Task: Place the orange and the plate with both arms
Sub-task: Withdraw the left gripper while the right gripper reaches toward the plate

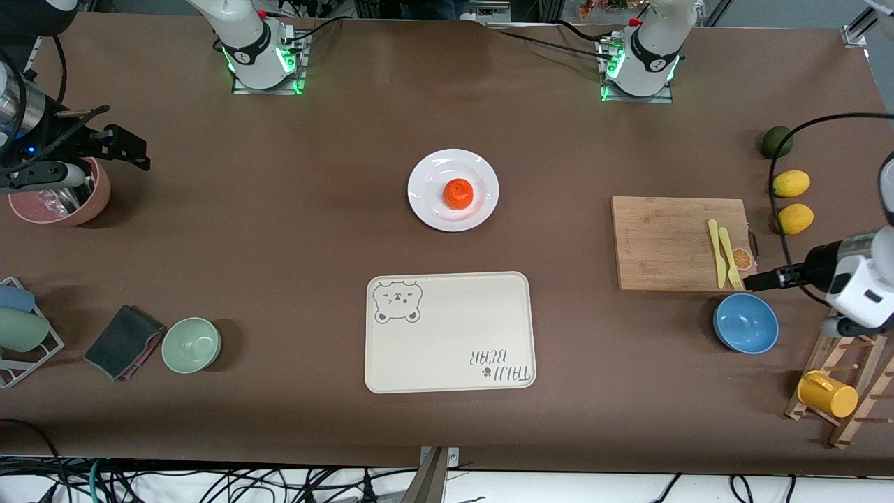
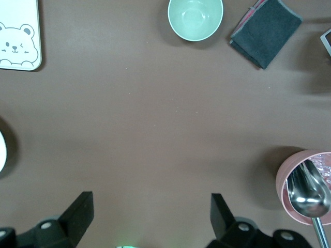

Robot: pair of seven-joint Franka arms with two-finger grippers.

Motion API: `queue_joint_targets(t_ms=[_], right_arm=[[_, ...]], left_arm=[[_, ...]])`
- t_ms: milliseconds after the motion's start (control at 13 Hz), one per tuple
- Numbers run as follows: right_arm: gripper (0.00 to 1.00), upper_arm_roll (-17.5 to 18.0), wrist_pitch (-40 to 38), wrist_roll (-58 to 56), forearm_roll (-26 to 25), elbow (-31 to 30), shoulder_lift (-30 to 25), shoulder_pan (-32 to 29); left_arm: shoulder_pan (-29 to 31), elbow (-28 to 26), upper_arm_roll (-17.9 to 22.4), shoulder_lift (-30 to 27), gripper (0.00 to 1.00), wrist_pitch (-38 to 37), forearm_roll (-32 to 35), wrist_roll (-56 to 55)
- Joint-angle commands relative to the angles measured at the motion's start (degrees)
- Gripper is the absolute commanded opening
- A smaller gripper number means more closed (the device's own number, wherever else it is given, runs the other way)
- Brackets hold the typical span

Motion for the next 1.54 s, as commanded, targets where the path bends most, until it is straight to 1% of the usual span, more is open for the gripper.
queue_joint_targets(t_ms=[0,154,231,308,385,462,538,615,692,769,923,1000,1077,1231,1308,1385,1462], right_arm=[[1.0,0.0,-1.2,-0.44,0.74,1.25,0.41,-0.15],[1.0,0.09,-1.2,-0.44,0.74,1.34,0.32,-0.15],[1.0,0.0,-1.2,-0.44,0.74,1.25,0.32,-0.15],[1.0,0.0,-1.28,-0.44,0.74,1.33,0.32,-0.15],[1.0,0.09,-1.28,-0.44,0.66,1.25,0.15,-0.15],[1.0,-0.09,-1.2,-0.44,0.74,1.33,0.4,-0.15],[1.0,-0.09,-1.2,-0.18,0.74,1.34,0.32,-0.15],[1.0,0.0,-1.2,0.25,0.66,1.34,0.23,-0.15],[1.0,0.0,-1.2,0.43,0.74,1.34,0.32,-0.15],[1.0,0.52,-1.28,0.35,0.74,1.25,0.75,0.2],[1.0,1.75,-2.24,0.17,1.09,1.07,3.56,2.21],[1.0,2.19,-4.25,0.26,4.31,0.9,5.05,3.35],[1.0,2.28,-5.06,0.26,8.78,0.37,6.46,3.54],[1.0,2.55,-5.42,0.26,15.39,-0.42,10.41,4.93],[1.0,2.46,-3.68,0.08,19.34,-1.81,11.99,6.16],[1.0,2.81,-2.0,-0.09,24.16,-2.61,14.53,6.44],[1.0,3.42,-1.47,-0.35,31.26,-3.4,17.26,6.44]], left_arm=[[0.61,-0.98,-0.32,-3.24,1.0,-2.67,-1.54,2.69],[0.53,-1.07,-0.32,-3.77,1.0,-2.76,-1.54,2.17],[0.09,-2.81,0.29,-5.77,1.0,-2.33,-1.72,2.78],[-3.04,-6.13,3.43,-10.06,1.0,-1.97,-2.15,3.3],[-10.73,-8.43,11.03,-12.89,1.0,-0.84,-3.03,3.4],[-16.81,-10.54,19.28,-16.13,1.0,-0.65,-7.65,3.83],[-19.14,-12.65,23.28,-18.43,1.0,-0.65,-11.61,6.1],[-20.12,-13.89,25.23,-20.54,1.0,-0.83,-12.69,8.56],[-23.26,-15.29,28.56,-23.17,1.0,-1.18,-12.71,8.84],[-26.51,-15.48,31.9,-25.37,1.0,-2.22,-12.71,8.85],[-27.42,-14.78,32.37,-27.76,1.0,-4.43,-12.71,8.85],[-27.42,-14.34,32.2,-28.12,1.0,-4.87,-12.71,8.76],[-27.6,-14.08,31.94,-28.12,1.0,-5.83,-12.36,8.93],[-27.86,-14.08,32.02,-28.12,1.0,-6.01,-12.53,9.2],[-27.95,-14.08,32.02,-28.12,1.0,-5.84,-12.62,9.2],[-27.95,-14.16,32.02,-28.12,1.0,-5.66,-12.79,9.2],[-27.95,-14.16,31.93,-28.03,1.0,-5.58,-12.88,9.2]])
